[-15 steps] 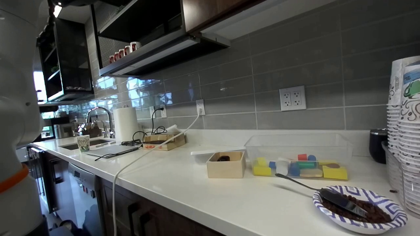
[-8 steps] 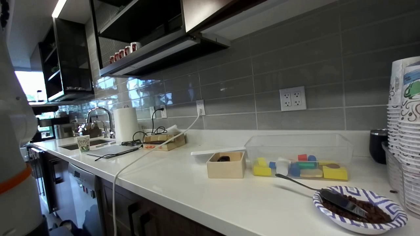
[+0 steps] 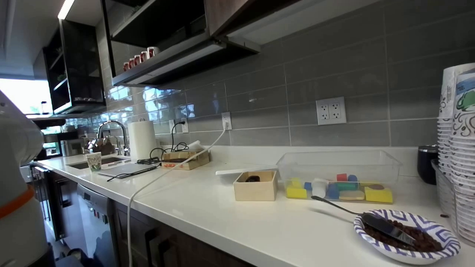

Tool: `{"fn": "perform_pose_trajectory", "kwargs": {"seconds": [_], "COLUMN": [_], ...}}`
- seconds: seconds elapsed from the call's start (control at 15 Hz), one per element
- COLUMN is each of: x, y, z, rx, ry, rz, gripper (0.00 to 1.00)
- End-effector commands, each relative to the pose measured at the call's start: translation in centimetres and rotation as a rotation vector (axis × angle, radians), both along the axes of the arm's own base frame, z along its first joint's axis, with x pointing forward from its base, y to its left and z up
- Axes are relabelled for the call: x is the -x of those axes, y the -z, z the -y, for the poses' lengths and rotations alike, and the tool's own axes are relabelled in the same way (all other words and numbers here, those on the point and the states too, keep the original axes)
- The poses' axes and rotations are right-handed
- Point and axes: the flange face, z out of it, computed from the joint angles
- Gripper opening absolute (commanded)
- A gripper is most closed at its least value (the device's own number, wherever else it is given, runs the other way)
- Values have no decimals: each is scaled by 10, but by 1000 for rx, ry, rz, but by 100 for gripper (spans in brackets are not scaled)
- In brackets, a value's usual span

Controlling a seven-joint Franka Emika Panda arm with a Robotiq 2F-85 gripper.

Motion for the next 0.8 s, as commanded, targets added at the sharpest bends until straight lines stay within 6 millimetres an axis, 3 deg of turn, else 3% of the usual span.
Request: {"fn": "perform_pose_trajectory", "kwargs": {"seconds": [0.0,0.73], "x": [21,76], "y": [29,48], "z": [-23,-97], "rx": [-10,53], "ry": [86,220], "rz": [-8,2], "gripper": [3,3]}}
